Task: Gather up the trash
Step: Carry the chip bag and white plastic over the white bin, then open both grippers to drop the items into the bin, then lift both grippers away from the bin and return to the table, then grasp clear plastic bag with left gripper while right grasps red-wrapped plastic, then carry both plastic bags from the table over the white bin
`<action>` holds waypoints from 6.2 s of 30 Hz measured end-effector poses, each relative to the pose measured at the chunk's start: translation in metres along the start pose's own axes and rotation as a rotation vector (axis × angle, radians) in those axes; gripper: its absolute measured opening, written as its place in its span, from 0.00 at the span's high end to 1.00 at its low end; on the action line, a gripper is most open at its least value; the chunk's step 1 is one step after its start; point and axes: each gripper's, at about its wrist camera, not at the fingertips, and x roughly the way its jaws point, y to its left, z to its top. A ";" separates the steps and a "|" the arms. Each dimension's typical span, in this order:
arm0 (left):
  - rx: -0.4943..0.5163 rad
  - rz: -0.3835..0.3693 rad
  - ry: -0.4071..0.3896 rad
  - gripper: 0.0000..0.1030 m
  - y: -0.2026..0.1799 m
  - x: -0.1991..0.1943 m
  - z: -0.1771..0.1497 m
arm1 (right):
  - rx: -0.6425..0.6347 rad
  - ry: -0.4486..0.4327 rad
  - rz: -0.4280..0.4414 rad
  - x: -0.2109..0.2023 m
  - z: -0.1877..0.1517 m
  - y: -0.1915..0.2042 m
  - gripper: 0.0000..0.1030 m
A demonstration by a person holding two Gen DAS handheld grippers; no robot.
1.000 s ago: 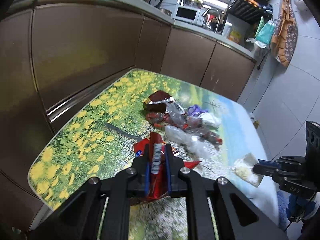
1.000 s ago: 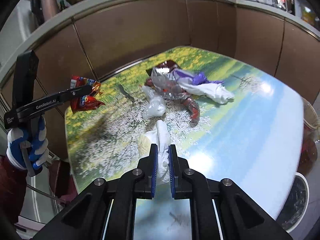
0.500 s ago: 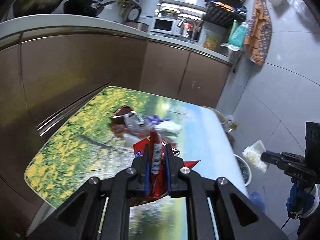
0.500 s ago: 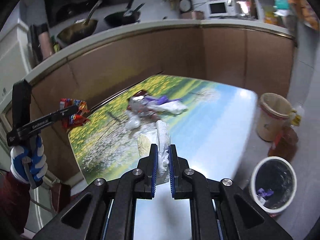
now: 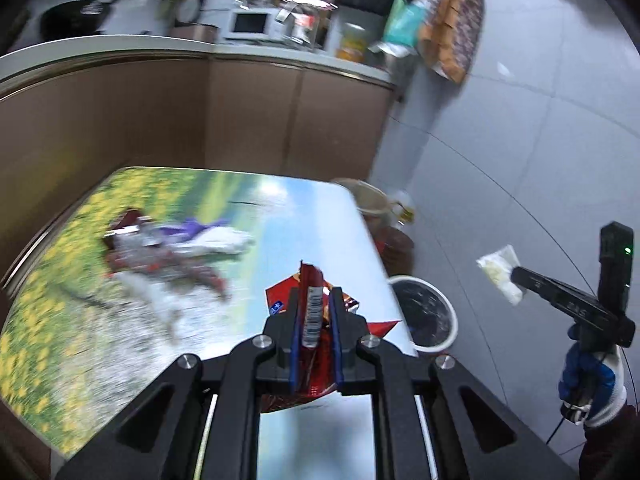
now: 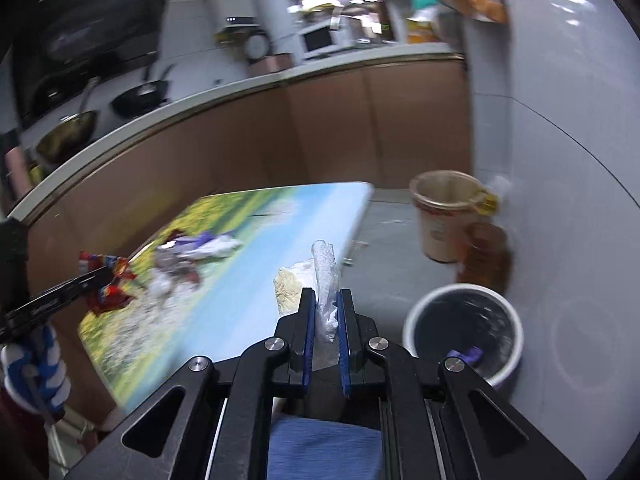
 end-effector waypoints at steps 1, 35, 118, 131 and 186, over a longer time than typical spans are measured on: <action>0.021 -0.017 0.019 0.89 -0.013 0.013 0.004 | 0.019 0.003 -0.021 0.003 -0.001 -0.009 0.90; 0.231 -0.123 0.422 0.59 -0.234 0.382 0.028 | 0.339 0.219 -0.354 0.203 -0.044 -0.241 0.77; -0.239 0.325 0.024 0.46 0.156 0.062 -0.023 | -0.238 0.039 0.058 0.108 0.051 0.128 0.23; -0.316 0.322 0.066 0.47 0.187 0.098 -0.027 | -0.396 0.221 0.251 0.212 0.032 0.195 0.40; -0.103 0.305 -0.167 0.76 0.016 -0.068 -0.035 | -0.236 0.058 0.268 0.017 0.004 0.136 0.86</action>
